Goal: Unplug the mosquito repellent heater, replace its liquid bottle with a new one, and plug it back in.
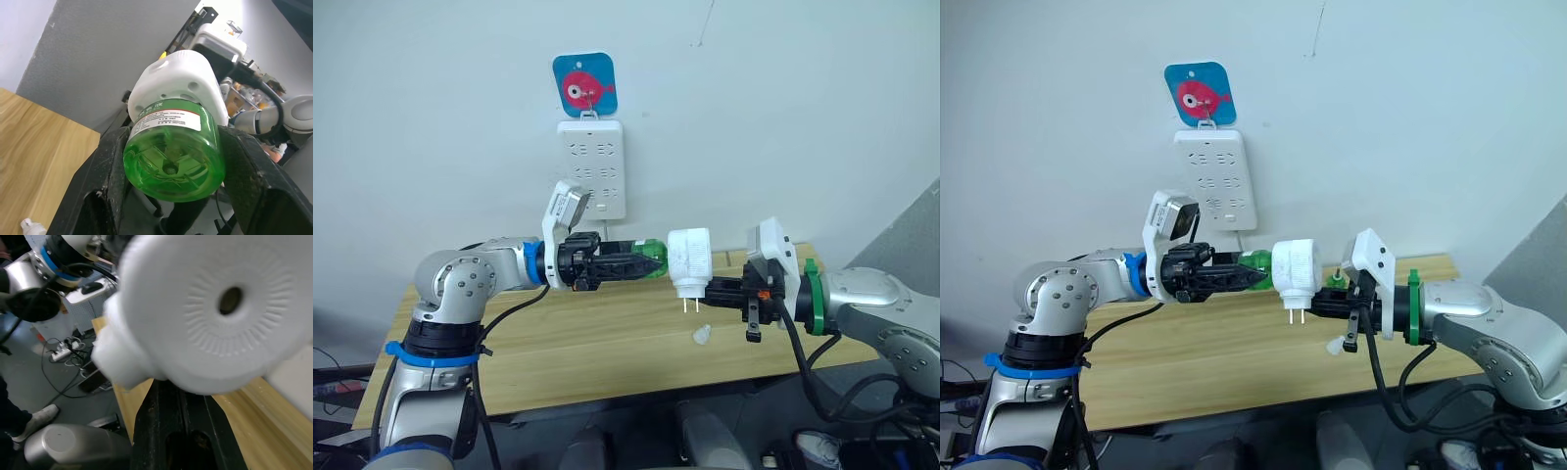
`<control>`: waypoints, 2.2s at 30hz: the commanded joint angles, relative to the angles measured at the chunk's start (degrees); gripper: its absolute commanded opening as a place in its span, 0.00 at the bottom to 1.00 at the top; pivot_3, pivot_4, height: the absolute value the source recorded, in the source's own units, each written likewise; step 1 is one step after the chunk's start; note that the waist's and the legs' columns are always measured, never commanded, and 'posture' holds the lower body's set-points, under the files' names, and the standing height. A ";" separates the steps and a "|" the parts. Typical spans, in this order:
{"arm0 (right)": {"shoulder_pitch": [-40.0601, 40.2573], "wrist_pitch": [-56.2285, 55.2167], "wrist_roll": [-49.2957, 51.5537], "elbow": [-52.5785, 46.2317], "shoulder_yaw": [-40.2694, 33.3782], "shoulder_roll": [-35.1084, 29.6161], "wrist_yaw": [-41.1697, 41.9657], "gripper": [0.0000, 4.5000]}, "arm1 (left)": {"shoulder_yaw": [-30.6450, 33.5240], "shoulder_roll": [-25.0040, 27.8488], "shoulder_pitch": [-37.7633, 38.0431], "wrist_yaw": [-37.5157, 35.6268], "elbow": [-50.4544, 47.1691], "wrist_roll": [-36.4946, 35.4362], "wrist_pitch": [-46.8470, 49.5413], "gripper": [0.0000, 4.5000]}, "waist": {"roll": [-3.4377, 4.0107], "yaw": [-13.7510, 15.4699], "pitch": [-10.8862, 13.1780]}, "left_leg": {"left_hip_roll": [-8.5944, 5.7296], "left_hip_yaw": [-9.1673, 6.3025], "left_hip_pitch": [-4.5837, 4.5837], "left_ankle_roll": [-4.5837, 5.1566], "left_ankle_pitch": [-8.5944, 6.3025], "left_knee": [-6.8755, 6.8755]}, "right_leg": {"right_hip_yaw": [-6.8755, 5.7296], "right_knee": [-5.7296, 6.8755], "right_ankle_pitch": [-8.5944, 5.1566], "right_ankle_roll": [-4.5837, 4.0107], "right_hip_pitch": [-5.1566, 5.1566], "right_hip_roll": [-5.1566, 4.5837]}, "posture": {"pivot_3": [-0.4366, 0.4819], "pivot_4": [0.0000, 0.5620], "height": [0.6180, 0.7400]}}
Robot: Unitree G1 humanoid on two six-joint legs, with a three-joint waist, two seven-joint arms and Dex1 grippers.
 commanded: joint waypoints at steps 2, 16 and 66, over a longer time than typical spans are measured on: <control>-0.86 2.13 8.33 -2.65 -4.91 -0.50 -3.09 0.00 | 0.49 -0.25 -0.33 0.46 -0.37 3.26 -4.71 0.53 | 0.00 -0.02 0.00 | 0.00 0.01 0.00 0.00 0.00 0.00 | 0.00 0.00 0.00 0.00 0.00 0.00 | 0.27 0.19 1.00; -9.52 4.32 23.93 5.46 -6.31 2.32 -21.82 0.00 | -4.22 2.66 2.18 -7.14 -2.86 9.38 -10.09 0.53 | 0.00 -0.09 0.00 | 0.01 0.16 0.00 0.01 0.00 -0.03 | 0.06 -0.03 -0.01 0.01 -0.01 0.03 | 0.27 0.18 1.00; -17.37 9.55 25.88 11.81 -0.38 -0.71 -17.95 0.00 | -2.83 3.87 1.06 -10.54 -5.74 2.74 -0.44 0.53 | 0.03 -0.08 0.03 | 0.12 0.21 -0.09 0.04 -0.02 -0.09 | 0.06 -0.13 -0.03 0.05 -0.09 0.17 | 0.28 0.22 1.00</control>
